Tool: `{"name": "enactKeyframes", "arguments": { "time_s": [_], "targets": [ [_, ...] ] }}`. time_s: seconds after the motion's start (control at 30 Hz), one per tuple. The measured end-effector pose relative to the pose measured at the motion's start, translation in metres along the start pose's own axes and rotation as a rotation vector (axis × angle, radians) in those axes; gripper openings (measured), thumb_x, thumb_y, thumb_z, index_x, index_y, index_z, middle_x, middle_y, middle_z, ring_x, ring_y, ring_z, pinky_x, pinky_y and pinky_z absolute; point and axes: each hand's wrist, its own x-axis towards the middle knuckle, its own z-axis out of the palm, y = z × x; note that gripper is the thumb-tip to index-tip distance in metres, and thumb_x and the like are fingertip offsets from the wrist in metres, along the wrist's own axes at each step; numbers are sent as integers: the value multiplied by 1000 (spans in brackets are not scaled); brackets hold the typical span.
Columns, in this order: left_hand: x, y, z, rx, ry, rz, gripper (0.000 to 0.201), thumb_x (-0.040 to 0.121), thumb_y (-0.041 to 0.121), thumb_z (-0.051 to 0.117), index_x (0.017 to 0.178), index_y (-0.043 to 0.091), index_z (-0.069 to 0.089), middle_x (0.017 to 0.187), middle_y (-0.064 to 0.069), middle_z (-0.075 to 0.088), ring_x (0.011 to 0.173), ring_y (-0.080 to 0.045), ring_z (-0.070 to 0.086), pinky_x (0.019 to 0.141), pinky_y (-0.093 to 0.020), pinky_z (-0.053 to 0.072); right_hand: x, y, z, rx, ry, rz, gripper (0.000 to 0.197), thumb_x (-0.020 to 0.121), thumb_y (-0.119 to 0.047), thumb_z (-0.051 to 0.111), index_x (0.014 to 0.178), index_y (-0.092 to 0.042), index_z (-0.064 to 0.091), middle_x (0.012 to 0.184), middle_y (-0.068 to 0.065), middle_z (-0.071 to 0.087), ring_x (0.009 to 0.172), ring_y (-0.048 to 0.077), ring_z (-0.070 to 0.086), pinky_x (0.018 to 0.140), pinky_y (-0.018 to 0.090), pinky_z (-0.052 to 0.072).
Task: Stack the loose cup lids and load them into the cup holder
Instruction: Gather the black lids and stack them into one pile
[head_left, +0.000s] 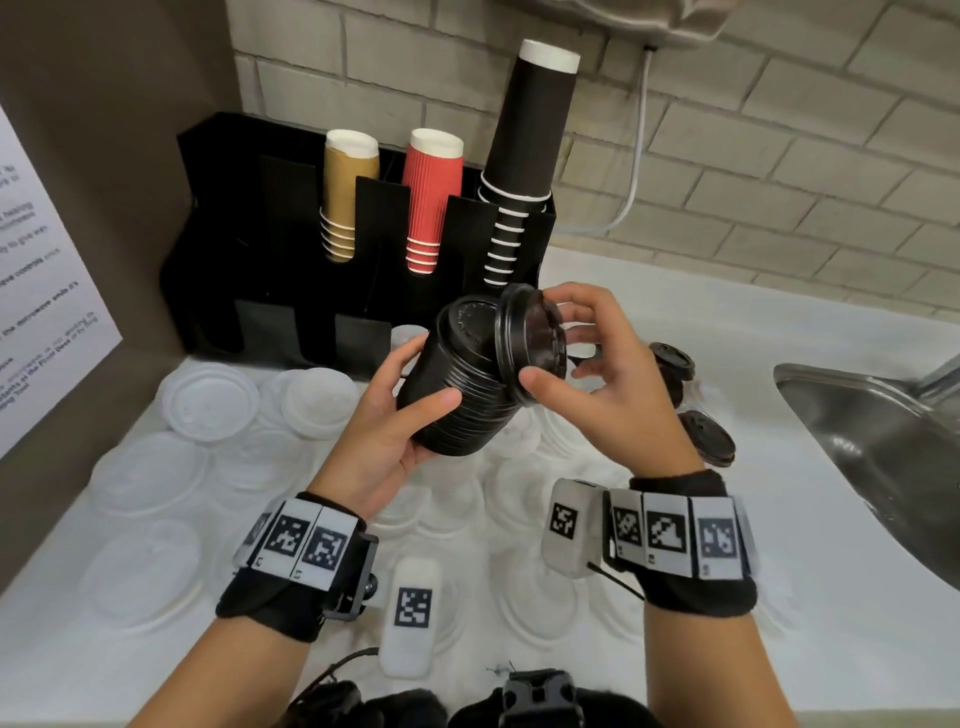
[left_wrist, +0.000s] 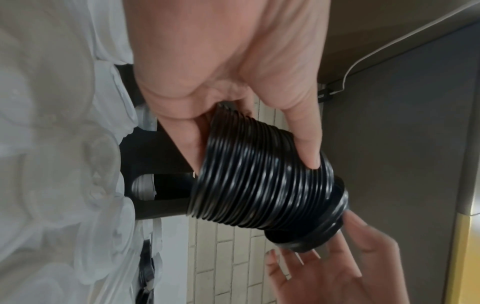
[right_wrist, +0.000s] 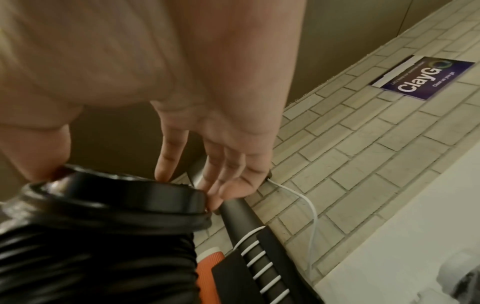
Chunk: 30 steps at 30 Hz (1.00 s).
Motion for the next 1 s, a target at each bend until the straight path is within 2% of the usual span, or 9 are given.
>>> {"name": "enactKeyframes", "arguments": {
  "time_s": [0.13, 0.23, 0.33, 0.57, 0.7, 0.77, 0.83, 0.93, 1.0],
  "targets": [
    [-4, 1, -3, 62, -32, 21, 62, 72, 18, 74, 127, 40, 56, 121, 5, 67, 114, -19, 64, 75, -32, 57, 1, -3, 2, -36, -17, -8, 44, 73, -31, 68, 116, -32, 58, 114, -11, 60, 103, 7, 56, 81, 32, 50],
    [-6, 0, -1, 80, -52, 17, 55, 70, 19, 77, 117, 45, 62, 119, 6, 67, 112, -21, 65, 74, -31, 57, 3, -7, 5, -41, -43, -13, 39, 73, -30, 67, 112, -32, 62, 111, -10, 62, 101, 0, 54, 82, 21, 45],
    [-8, -2, 0, 73, -68, 10, 53, 69, 21, 79, 113, 47, 64, 120, 2, 67, 111, -20, 65, 74, -29, 56, 4, -9, 6, -43, -66, -16, 39, 72, -27, 66, 110, -32, 63, 110, -10, 62, 104, 2, 55, 84, 13, 40],
    [-10, -4, 3, 18, -72, -8, 53, 72, 23, 77, 118, 43, 62, 123, 0, 67, 113, -23, 65, 77, -32, 57, 1, -11, 5, -76, -67, -38, 43, 71, -28, 70, 112, -33, 62, 111, -12, 60, 106, 1, 53, 84, 16, 41],
    [-10, -5, 5, 17, -78, -17, 58, 70, 25, 81, 121, 42, 60, 125, -1, 65, 115, -24, 64, 78, -33, 57, 0, -11, 4, -82, -81, -44, 42, 74, -19, 75, 113, -29, 63, 112, -10, 60, 107, 2, 53, 86, 13, 39],
    [-10, -5, 5, 11, -80, -19, 57, 69, 26, 80, 120, 43, 61, 125, -1, 65, 115, -24, 64, 78, -33, 57, 1, -12, 5, -97, -94, -55, 42, 74, -24, 75, 114, -30, 63, 114, -11, 59, 109, 0, 52, 86, 7, 37],
    [-10, -6, 5, -5, -74, -22, 58, 68, 28, 78, 121, 42, 60, 125, -1, 66, 114, -23, 64, 78, -33, 56, 1, -9, 2, -84, -97, -78, 44, 74, -36, 73, 117, -34, 60, 116, -14, 57, 109, -5, 51, 84, 1, 34],
    [-8, -6, 4, -48, -50, -8, 60, 74, 20, 72, 129, 35, 54, 123, -1, 67, 114, -22, 65, 77, -32, 57, 4, 8, -13, 42, 12, 16, 47, 77, -54, 64, 122, -44, 54, 124, -18, 54, 114, -7, 49, 84, 4, 38],
    [-7, -4, 4, -80, -28, 9, 65, 75, 19, 72, 134, 31, 49, 123, -1, 68, 114, -21, 65, 77, -32, 57, 10, 36, -30, 134, 186, 205, 46, 81, -52, 62, 125, -44, 51, 131, -12, 51, 118, 3, 50, 83, 12, 42]
  ]
}}
